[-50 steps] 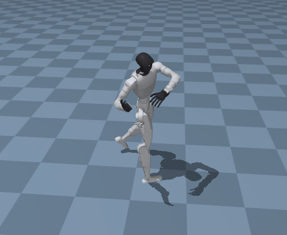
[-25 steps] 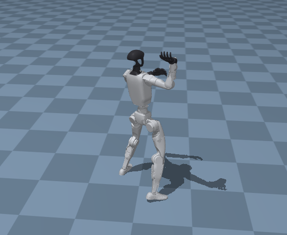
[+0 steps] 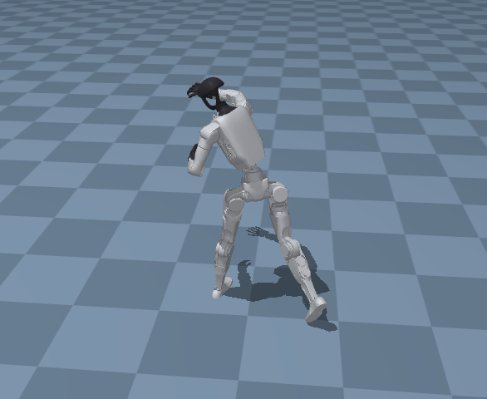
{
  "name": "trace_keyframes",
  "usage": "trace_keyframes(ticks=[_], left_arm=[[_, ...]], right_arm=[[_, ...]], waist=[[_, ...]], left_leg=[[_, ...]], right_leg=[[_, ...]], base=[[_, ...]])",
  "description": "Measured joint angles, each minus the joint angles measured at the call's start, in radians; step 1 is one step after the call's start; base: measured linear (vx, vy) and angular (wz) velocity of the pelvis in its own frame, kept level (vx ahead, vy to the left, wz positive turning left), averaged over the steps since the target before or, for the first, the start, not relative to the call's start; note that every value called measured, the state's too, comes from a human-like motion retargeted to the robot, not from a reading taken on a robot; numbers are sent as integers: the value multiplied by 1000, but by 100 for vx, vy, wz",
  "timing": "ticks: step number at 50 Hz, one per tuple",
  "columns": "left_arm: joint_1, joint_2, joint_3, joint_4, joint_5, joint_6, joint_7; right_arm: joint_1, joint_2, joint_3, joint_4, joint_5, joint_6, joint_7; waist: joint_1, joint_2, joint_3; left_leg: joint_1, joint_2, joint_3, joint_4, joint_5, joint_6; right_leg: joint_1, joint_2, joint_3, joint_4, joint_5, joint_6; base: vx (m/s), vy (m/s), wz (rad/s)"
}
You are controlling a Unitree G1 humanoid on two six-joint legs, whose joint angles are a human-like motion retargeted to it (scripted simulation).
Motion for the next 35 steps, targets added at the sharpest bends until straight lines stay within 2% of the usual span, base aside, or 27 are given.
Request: trace_keyframes(ticks=[2, 5, 10, 14, 17, 23, 25, 27, 29, 32, 35], left_arm=[[68, 57, 77, 9, -27, 10, -12], [209, 122, 213, 9, -90, 26, -32], [456, 112, 401, -18, -163, 3, 42], [506, 47, 427, -30, -168, -17, 152], [457, 13, 397, -22, -140, -35, 263], [295, -38, 359, 21, -141, -57, 517], [245, -41, 356, 29, -141, -74, 598], [200, -29, 352, 32, -128, -85, 648], [162, -6, 352, 36, -115, -86, 667], [128, 29, 365, 42, -109, -73, 663], [122, 55, 385, 48, -118, -59, 648]], right_arm=[[25, 51, -6, -50, -78, 1, 53], [87, 96, -54, -188, -66, -1, 112], [126, 22, -29, -607, -70, -57, 99], [145, -47, -29, -869, -2, -92, 49], [214, -70, -94, -966, 106, -109, 4], [527, -5, -394, -996, 489, -139, -16], [656, 40, -506, -989, 584, -157, -32], [781, 86, -601, -978, 648, -180, -52], [894, 127, -676, -965, 695, -198, -67], [1034, 178, -752, -949, 742, -214, -84], [1147, 230, -805, -929, 799, -233, -100]], waist=[[25, 18, 10], [37, 34, 0], [0, 70, -48], [-60, 109, -74], [-110, 131, -85], [-216, 179, -104], [-245, 197, -112], [-273, 208, -119], [-307, 215, -123], [-387, 231, -124], [-512, 255, -120]], left_leg=[[17, 1, 17, 0, 0, 1], [29, -5, 55, 0, 10, 3], [21, -45, 157, 6, 40, 9], [23, -50, 253, 17, 39, -2], [30, -41, 341, 24, 32, -14], [21, 6, 566, 73, 19, -41], [9, 34, 655, 103, 16, -47], [-2, 60, 747, 138, 11, -49], [-6, 85, 836, 175, 6, -44], [6, 124, 955, 226, 8, -27], [37, 168, 1040, 261, 30, -6]], right_leg=[[12, -9, 8, -1, -10, 0], [3, -31, 15, 10, -25, 0], [-62, -134, -62, 47, -64, 0], [-117, -245, -279, 98, -138, -53], [-145, -336, -465, 121, -234, -102], [-159, -467, -852, 44, -441, -218], [-157, -481, -983, -29, -481, -235], [-166, -478, -1064, -111, -501, -218], [-194, -470, -1070, -176, -511, -186], [-251, -451, -975, -235, -515, -148], [-289, -415, -862, -269, -513, -145]], base=[[2, 2, -40], [-2, 5, -62], [-11, 20, -88], [-14, 9, -114], [-18, 0, -155], [-24, -10, -213], [-26, -20, -257], [-25, -25, -257], [-21, -29, -244], [-16, -31, -215], [-7, -32, -170]])
